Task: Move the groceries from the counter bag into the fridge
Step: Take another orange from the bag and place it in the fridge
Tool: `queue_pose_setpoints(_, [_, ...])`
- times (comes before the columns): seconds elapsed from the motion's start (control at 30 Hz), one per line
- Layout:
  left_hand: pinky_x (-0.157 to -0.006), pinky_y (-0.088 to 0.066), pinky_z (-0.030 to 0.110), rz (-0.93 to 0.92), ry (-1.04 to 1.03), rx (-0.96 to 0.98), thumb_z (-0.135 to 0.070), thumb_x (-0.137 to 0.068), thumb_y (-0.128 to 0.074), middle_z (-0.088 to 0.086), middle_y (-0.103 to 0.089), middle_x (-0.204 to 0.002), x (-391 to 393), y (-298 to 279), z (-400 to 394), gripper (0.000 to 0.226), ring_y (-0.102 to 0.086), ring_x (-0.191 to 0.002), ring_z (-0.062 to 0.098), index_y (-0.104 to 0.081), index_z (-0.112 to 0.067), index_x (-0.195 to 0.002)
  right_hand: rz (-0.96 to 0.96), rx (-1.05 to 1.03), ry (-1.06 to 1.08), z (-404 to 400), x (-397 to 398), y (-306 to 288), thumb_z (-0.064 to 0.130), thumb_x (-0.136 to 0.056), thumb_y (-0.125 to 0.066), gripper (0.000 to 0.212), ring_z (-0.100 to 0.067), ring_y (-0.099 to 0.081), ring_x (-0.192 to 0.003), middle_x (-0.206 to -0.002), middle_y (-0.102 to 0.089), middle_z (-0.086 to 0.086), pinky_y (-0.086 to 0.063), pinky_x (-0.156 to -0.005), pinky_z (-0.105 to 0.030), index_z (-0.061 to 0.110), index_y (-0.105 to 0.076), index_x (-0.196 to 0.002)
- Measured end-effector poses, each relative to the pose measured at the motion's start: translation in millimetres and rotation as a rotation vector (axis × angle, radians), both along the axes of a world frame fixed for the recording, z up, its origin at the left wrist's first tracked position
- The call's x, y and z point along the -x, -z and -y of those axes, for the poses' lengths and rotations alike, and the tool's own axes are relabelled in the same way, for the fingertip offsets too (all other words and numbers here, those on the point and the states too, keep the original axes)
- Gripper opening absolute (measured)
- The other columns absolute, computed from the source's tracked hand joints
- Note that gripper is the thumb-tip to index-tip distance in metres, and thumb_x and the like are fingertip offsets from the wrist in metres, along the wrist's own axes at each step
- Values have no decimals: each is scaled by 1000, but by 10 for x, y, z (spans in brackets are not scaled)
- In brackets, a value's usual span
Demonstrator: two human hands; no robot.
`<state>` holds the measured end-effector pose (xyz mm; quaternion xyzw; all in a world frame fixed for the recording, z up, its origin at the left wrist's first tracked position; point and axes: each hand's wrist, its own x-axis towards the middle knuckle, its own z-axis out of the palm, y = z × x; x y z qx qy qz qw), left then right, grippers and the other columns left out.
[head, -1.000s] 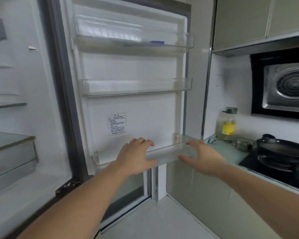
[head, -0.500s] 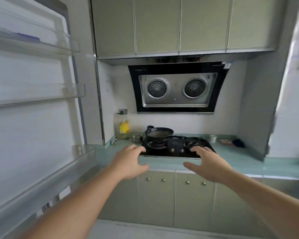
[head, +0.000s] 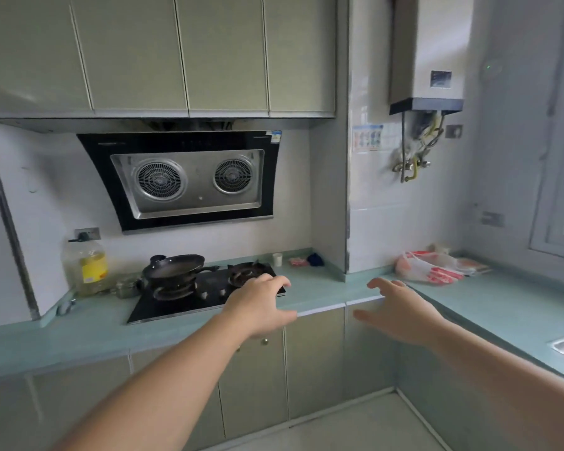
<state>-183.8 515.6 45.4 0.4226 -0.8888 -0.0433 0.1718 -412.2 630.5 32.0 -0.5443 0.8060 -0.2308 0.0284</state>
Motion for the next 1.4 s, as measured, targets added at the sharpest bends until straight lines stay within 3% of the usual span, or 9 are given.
queue_pose_setpoints(0.37, [-93, -44, 35, 16, 217, -25, -55, -79, -55, -11, -45, -137, 1296, 109, 290, 59, -48, -121, 16, -42, -38, -134, -10, 42, 188, -109, 871, 73, 62, -77, -62, 64, -20, -53, -114, -133, -47, 4, -47, -90, -33, 34, -43, -132])
queue_pose_setpoints(0.93, [-97, -41, 32, 8, 466, -90, -50, -81, -57, -9, -46, -138, 2537, 548, 2039, 57, -44, -127, 15, -44, -35, -134, -36, -33, 450, 1209, 1703, 320, 51, -84, -61, 61, -19, -50, -116, -134, -47, 0, -46, -92, -33, 29, -41, -137])
queue_pose_setpoints(1.4, [-99, -40, 32, 135, 483, -87, -51, -83, -55, -10, -46, -138, 4361, 791, 2740, 56, -43, -127, 15, -43, -36, -135, 105, 39, 456, 1993, 3516, 678, 46, -86, -62, 56, -18, -53, -113, -131, -51, 0, -45, -87, -28, 28, -44, -136])
